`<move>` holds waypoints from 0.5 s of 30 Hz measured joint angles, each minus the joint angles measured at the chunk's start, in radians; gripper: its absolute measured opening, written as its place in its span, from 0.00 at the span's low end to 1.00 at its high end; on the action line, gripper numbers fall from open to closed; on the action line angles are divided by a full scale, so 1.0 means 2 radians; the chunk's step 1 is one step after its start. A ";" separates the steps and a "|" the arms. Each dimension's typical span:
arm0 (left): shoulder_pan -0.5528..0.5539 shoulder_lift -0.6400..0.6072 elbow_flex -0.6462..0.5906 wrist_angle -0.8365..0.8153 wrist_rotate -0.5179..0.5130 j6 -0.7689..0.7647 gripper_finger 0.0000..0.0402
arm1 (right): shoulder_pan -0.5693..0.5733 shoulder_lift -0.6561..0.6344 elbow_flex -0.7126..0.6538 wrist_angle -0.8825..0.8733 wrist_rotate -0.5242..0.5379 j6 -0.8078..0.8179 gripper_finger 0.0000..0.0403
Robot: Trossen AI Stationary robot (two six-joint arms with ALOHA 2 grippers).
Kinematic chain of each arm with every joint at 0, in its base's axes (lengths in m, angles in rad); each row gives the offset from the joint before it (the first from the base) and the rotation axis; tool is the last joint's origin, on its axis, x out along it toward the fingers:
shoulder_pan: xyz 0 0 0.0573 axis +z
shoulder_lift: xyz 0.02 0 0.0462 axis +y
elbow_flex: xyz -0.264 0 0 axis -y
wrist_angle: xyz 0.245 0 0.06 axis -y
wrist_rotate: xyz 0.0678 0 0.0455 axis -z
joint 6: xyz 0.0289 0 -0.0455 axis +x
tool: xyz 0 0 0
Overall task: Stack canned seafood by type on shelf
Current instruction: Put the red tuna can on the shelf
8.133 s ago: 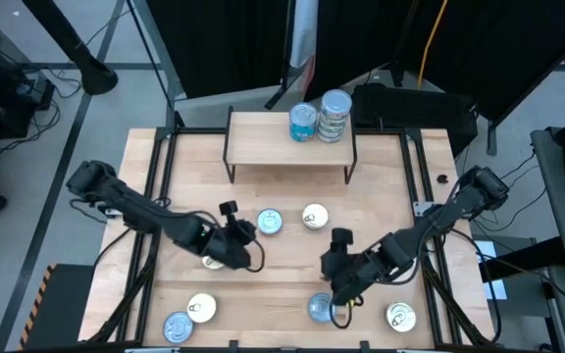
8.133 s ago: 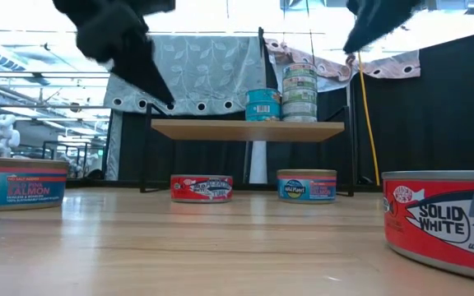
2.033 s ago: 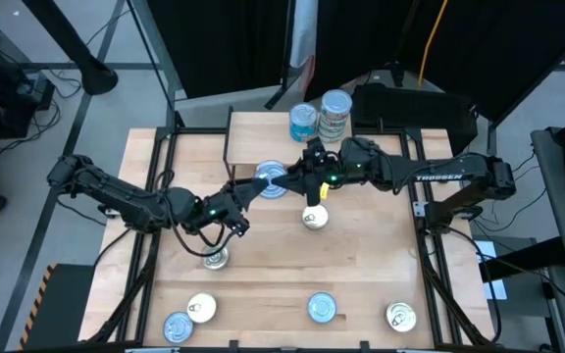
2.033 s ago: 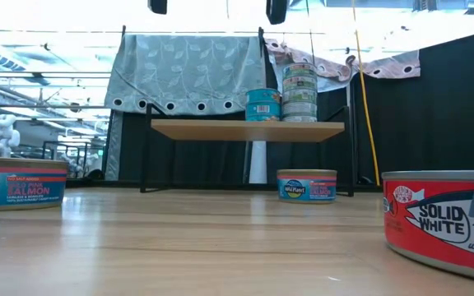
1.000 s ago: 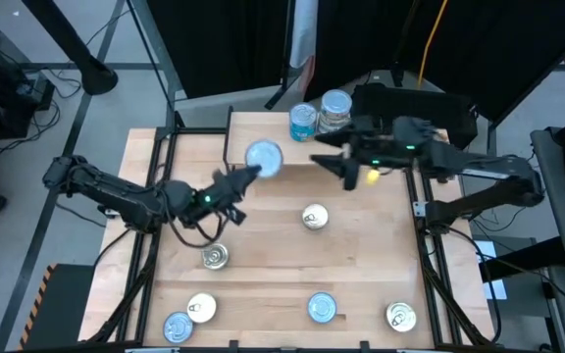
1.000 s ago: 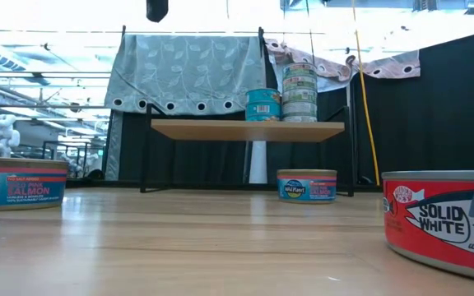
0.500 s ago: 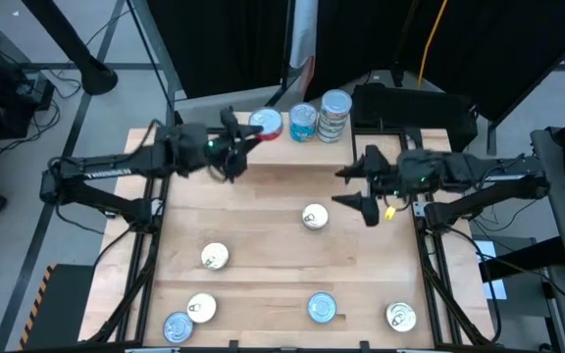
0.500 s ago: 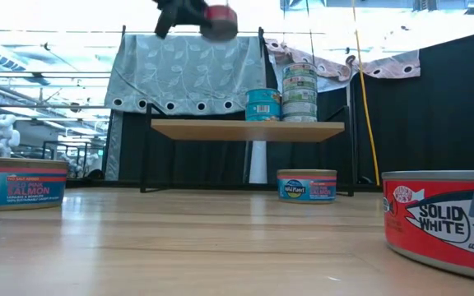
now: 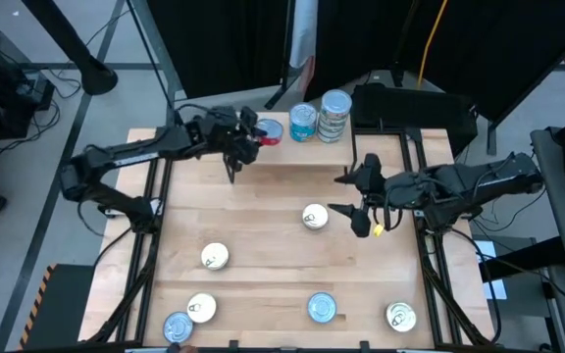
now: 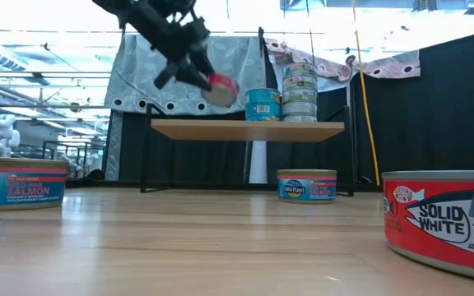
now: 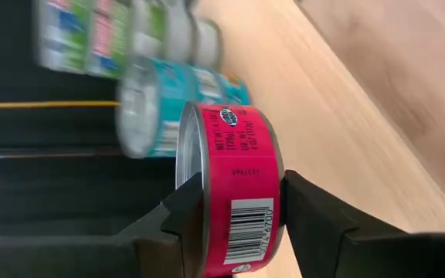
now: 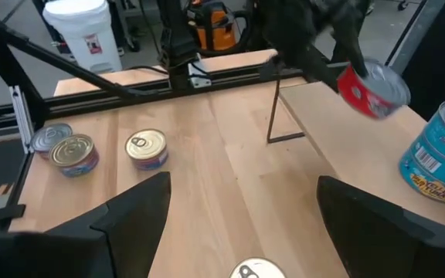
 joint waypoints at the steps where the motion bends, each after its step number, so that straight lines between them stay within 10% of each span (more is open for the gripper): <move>1: 0.000 0.010 0.000 0.000 -0.004 0.000 0.36 | 0.002 0.000 0.000 -0.001 0.000 0.000 0.78; 15: 0.000 0.066 0.000 0.027 -0.075 -0.012 0.36 | 0.010 0.000 0.000 -0.012 0.001 0.001 0.78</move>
